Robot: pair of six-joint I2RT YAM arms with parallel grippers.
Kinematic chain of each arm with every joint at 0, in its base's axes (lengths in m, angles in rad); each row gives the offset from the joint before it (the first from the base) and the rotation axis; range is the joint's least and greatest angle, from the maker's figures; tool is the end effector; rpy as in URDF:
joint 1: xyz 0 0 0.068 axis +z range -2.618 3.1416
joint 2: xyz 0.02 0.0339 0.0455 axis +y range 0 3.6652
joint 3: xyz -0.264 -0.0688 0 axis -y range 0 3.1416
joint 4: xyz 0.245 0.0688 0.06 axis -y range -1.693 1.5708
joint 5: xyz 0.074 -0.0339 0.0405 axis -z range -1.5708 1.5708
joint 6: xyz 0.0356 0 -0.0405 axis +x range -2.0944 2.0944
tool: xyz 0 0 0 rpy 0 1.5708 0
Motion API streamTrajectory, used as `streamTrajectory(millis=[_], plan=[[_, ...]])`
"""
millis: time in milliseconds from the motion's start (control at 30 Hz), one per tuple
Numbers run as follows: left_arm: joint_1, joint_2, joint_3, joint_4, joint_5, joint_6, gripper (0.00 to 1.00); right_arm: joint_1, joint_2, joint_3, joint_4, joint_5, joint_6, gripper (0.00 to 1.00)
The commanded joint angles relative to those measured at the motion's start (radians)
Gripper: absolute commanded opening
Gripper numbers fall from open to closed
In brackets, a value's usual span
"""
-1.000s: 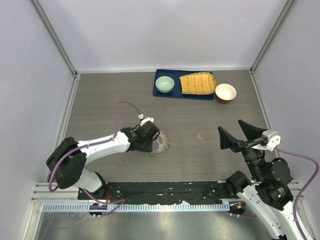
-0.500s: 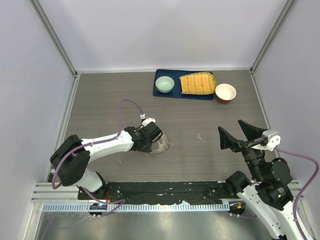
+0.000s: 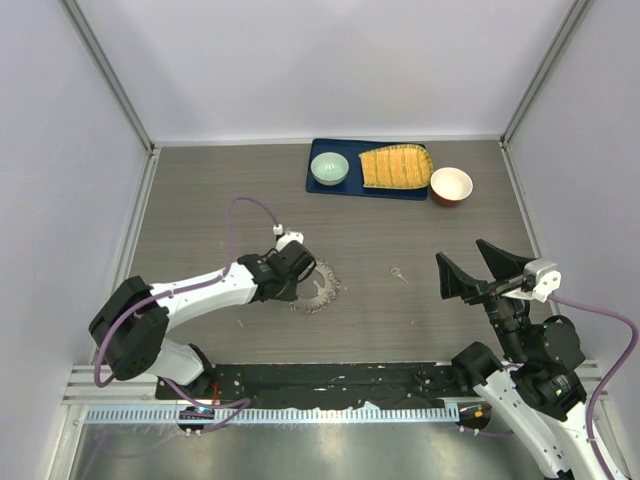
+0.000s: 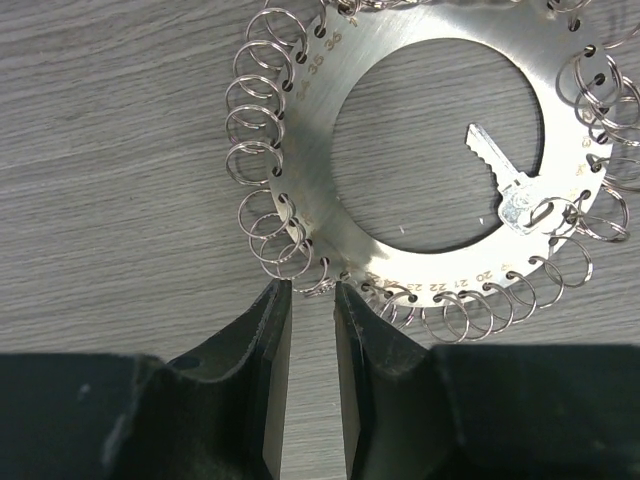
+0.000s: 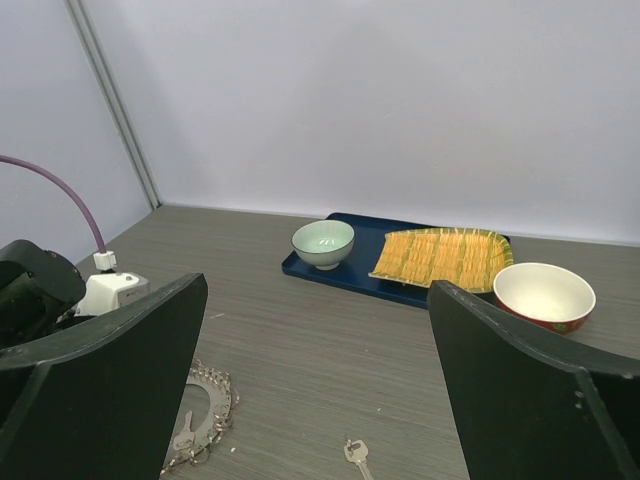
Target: Put the keys on the keyring
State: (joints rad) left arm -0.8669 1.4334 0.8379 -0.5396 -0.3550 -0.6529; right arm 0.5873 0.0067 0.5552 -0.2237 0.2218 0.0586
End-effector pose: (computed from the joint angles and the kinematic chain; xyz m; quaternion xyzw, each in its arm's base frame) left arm 0.1814 -0.1945 0.1899 0.0647 0.9596 -0.0216 0.2730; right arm 0.0350 0.0139 0.3289 -0.0648 0.5832 0.1949 0.7859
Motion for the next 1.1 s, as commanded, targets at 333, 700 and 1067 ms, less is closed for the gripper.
streamTrajectory(millis=[333,700,1067], plan=[[0.031,0.030,-0.025,0.101,0.079,0.030,0.27,0.005,0.006,-0.001,0.047,-0.004,-0.008,1.00],[0.029,0.053,-0.014,0.073,0.067,0.022,0.30,0.005,0.007,-0.003,0.047,-0.007,-0.008,1.00],[0.031,0.019,-0.036,0.064,0.094,-0.007,0.26,0.005,0.007,-0.001,0.047,-0.006,-0.009,1.00]])
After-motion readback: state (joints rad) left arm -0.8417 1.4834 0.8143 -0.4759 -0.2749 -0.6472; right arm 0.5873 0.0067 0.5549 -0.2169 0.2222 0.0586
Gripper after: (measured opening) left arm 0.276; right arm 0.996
